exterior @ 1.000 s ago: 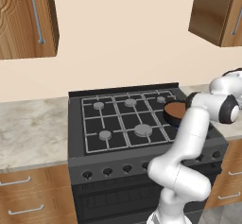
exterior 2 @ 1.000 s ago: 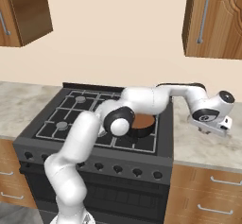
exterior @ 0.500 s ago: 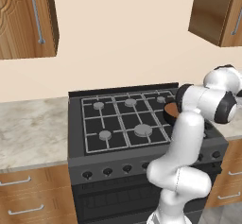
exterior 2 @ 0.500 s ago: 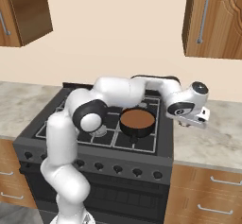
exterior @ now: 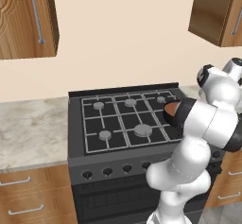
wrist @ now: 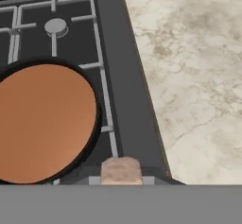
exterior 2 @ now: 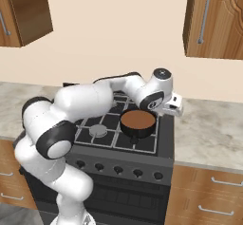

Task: Pick up the sugar cube(s) and place them in the saucepan with hot chocolate.

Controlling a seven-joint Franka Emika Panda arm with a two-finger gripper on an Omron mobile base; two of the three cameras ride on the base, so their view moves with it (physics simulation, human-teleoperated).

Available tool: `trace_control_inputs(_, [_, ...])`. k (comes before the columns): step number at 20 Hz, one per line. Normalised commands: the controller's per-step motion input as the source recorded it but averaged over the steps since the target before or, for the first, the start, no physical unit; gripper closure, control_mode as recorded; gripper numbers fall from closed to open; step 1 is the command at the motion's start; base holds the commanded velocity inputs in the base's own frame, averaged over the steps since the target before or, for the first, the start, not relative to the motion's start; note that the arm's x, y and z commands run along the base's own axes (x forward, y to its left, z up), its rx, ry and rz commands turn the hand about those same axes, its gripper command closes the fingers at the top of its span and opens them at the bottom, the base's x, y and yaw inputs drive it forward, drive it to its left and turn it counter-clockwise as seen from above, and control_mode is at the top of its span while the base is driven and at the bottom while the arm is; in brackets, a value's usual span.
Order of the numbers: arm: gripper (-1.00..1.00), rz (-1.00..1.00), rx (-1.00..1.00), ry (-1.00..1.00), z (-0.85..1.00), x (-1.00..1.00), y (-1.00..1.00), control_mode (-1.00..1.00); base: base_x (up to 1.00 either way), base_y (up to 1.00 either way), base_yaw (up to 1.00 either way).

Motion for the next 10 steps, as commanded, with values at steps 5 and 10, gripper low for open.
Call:
trace_control_inputs(5, [1.0, 0.0, 0.0, 0.0, 0.0, 0.0, 0.79, -1.0, 0.0, 0.0, 0.0])
trace_control_inputs(10, [1.0, 0.0, 0.0, 0.0, 0.06, 0.01, 0.28, -1.0, 0.0, 0.0, 0.0])
